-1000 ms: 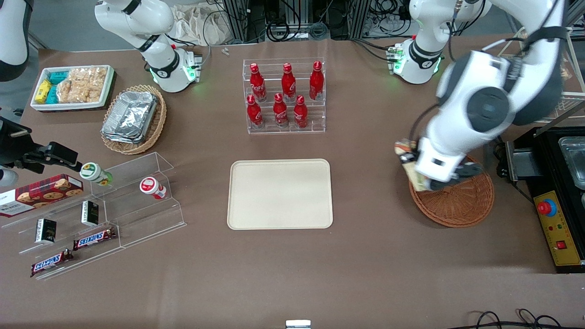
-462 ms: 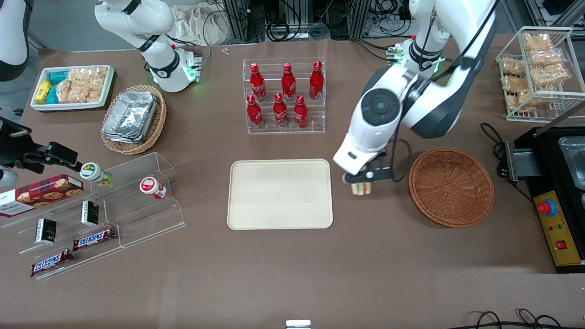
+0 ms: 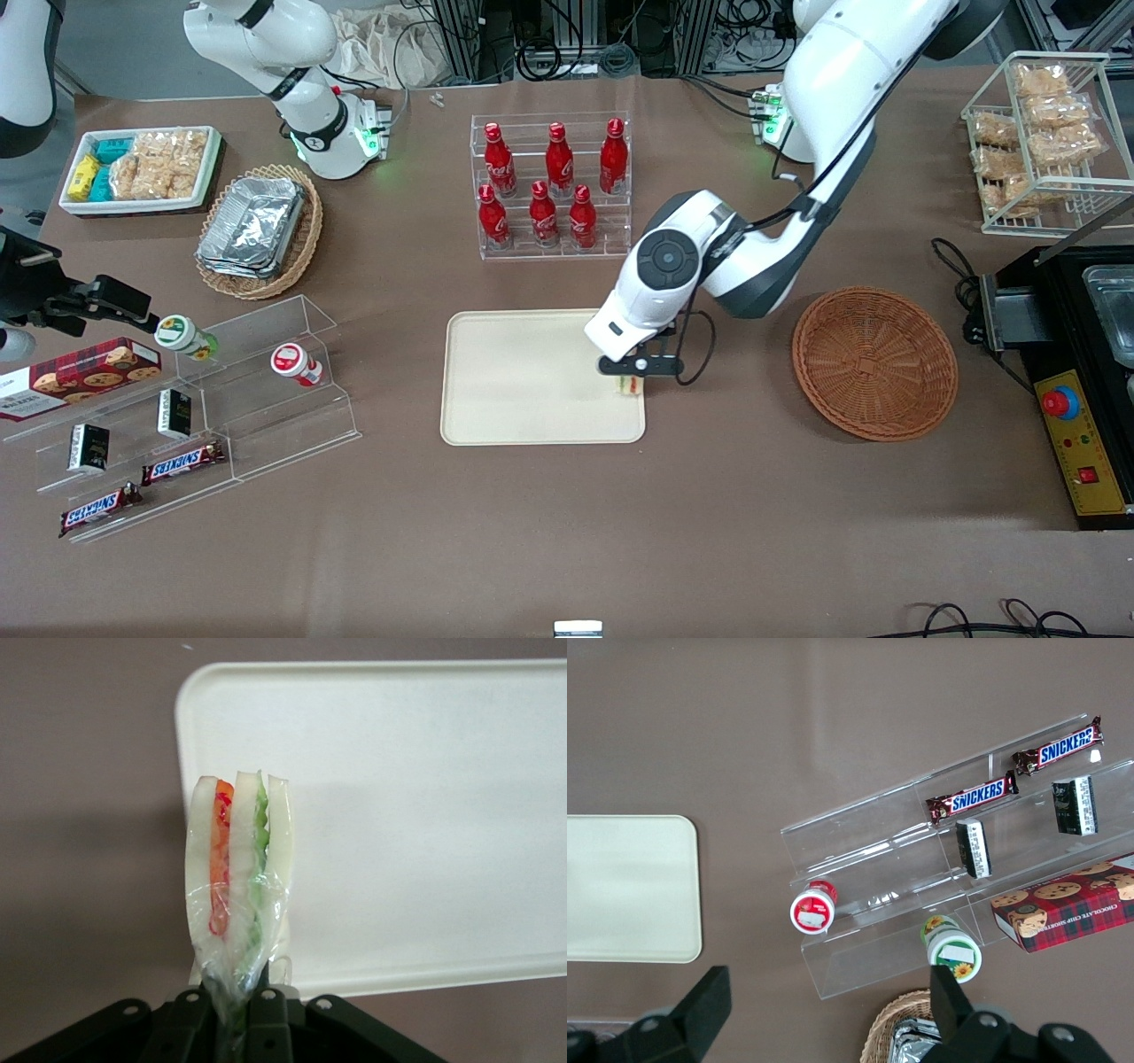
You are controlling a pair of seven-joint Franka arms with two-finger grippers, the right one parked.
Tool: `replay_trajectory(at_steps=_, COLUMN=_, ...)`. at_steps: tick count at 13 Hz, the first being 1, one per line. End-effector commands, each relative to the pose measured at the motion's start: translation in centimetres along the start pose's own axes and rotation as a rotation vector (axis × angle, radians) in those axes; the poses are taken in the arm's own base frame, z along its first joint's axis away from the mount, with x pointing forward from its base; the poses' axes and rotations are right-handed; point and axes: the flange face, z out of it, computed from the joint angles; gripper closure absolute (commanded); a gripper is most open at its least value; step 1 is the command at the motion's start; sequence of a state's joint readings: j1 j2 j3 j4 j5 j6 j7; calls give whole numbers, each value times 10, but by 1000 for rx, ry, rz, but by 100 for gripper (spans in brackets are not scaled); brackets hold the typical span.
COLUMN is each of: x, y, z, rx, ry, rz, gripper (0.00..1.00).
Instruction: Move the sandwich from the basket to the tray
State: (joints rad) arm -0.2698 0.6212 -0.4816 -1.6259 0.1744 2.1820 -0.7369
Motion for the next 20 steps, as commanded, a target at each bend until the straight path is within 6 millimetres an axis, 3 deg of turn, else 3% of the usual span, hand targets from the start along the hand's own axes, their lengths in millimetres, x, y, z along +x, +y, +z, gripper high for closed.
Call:
replay_trajectory(at_steps=1, x=10, y=7, z=27, rx=-11, ry=16, rz=29, gripper=100)
replay_trajectory(at_steps=2, x=10, y=6, z=33, rx=1, ry=19, rz=39, gripper=100)
replay_trajectory(at_steps=3, x=10, y=5, z=36, rx=5, ry=15, rz=36, gripper=73)
replay_trajectory(at_steps=4, x=11, y=5, z=37, rx=4, ry=20, rz=38, gripper=7)
replay_trajectory(at_steps=5, x=11, y=6, z=36, rx=-3, ry=28, rz=31, gripper=0)
replay_trajectory(at_steps=7, x=13, y=2, z=22, rx=-9, ry=34, rz=6, gripper=0)
replay_trajectory(at_steps=10, x=12, y=-25, z=-54, rx=84, ry=32, rz=-16, gripper=0)
replay_trajectory(at_steps=13, x=20, y=-90, z=-141, rx=147, ry=28, rz=-94, gripper=0)
replay_trajectory(at_steps=16, x=6, y=-146, z=-221, rx=224, ry=-20, rz=-16, gripper=1)
replay_trajectory(at_steps=18, x=-7, y=-172, z=-261, rx=263, ry=-36, rz=-62, gripper=0)
replay_trajectory(at_steps=20, x=-8, y=-211, z=-285, rx=274, ry=-45, rz=-121, gripper=0)
